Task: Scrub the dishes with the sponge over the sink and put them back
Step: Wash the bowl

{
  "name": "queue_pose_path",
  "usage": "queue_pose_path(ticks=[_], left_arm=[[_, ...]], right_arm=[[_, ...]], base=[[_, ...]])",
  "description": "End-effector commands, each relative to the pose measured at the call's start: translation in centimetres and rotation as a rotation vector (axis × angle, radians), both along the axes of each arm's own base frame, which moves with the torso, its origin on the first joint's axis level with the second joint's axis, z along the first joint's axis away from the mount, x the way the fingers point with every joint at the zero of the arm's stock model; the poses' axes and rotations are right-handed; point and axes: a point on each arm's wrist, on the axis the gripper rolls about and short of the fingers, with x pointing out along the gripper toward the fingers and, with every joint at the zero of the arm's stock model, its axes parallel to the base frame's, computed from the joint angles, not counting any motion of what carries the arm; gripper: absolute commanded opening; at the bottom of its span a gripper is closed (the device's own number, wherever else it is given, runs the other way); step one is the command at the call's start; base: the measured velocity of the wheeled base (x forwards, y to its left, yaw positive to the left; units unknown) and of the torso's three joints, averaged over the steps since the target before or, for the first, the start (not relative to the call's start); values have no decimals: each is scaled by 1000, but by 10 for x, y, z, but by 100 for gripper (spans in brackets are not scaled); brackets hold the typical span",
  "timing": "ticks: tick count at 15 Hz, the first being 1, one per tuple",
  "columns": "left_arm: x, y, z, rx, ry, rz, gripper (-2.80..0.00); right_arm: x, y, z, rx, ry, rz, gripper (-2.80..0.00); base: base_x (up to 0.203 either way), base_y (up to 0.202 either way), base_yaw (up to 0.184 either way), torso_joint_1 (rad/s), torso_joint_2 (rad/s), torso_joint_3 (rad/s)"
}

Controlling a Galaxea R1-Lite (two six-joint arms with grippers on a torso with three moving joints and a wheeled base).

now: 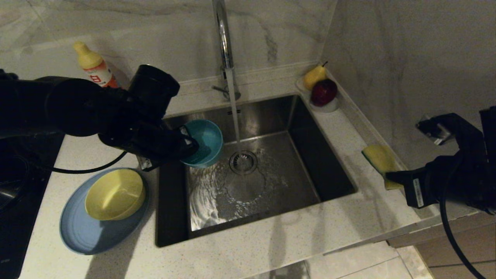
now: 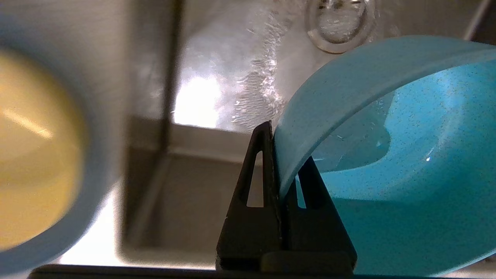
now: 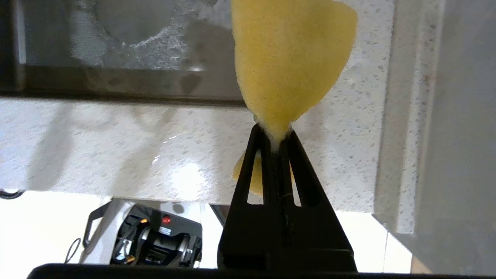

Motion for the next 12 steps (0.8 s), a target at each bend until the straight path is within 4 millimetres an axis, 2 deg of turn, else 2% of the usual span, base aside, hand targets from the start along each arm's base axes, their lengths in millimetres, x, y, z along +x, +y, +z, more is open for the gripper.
queue_pose_path(ticks=[1, 5, 8, 12], left_arm=[[23, -20, -22, 17, 43, -19, -280], [50, -40, -35, 12, 36, -36, -280], [67, -49, -43, 5, 20, -35, -280], [83, -57, -48, 5, -33, -50, -280]], right_arm=[[-12, 0, 6, 14, -20, 19, -280], [-25, -4, 12, 45, -29, 28, -280], [-34, -7, 12, 56, -36, 33, -280], [-36, -7, 9, 54, -32, 35, -280]], base=[[0, 0, 0, 0, 0, 0], [0, 0, 0, 0, 0, 0], [0, 0, 0, 0, 0, 0], [0, 0, 0, 0, 0, 0]])
